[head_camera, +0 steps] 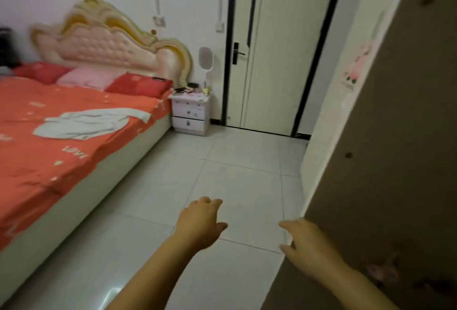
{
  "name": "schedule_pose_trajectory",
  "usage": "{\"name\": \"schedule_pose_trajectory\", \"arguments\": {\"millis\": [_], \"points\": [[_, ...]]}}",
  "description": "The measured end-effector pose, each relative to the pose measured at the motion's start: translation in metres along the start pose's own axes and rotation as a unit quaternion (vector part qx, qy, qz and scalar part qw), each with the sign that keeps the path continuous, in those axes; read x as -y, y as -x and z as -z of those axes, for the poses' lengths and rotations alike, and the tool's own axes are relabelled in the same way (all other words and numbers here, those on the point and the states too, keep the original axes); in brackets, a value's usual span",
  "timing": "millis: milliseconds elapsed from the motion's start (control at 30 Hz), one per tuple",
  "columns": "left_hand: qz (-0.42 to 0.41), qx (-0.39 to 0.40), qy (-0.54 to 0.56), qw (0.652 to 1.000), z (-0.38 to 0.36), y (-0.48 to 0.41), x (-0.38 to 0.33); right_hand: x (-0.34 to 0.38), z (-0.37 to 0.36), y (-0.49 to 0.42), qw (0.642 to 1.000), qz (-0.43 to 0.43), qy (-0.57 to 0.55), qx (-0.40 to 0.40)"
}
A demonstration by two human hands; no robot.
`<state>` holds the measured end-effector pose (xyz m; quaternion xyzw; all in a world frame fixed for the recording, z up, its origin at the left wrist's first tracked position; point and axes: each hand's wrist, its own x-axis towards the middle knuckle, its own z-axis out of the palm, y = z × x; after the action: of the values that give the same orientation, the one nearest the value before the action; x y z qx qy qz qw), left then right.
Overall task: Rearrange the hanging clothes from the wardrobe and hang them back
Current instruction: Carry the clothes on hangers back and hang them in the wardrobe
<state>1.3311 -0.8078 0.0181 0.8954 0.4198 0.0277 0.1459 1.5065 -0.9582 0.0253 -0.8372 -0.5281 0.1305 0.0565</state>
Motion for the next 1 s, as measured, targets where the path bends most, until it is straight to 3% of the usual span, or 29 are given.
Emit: {"name": "schedule_pose_trajectory", "arguments": {"millis": [167, 467, 733, 1000], "points": [[0.120, -0.027, 0.021, 0.992, 0.033, 0.000, 0.127, 0.119, -0.013, -0.086, 0.994, 0.109, 0.006, 0.010], [0.270, -0.042, 0.045, 0.961, 0.084, -0.018, 0.341, 0.293, -0.034, -0.236, 0.983, 0.175, 0.001, 0.052], [0.330, -0.030, 0.053, 0.942, 0.110, -0.076, 0.446, 0.375, -0.057, -0.352, 0.974, 0.205, 0.012, 0.092], [0.385, -0.022, 0.039, 0.922, 0.133, -0.195, 0.531, 0.435, -0.071, -0.527, 0.963, 0.254, -0.006, 0.091]]}}
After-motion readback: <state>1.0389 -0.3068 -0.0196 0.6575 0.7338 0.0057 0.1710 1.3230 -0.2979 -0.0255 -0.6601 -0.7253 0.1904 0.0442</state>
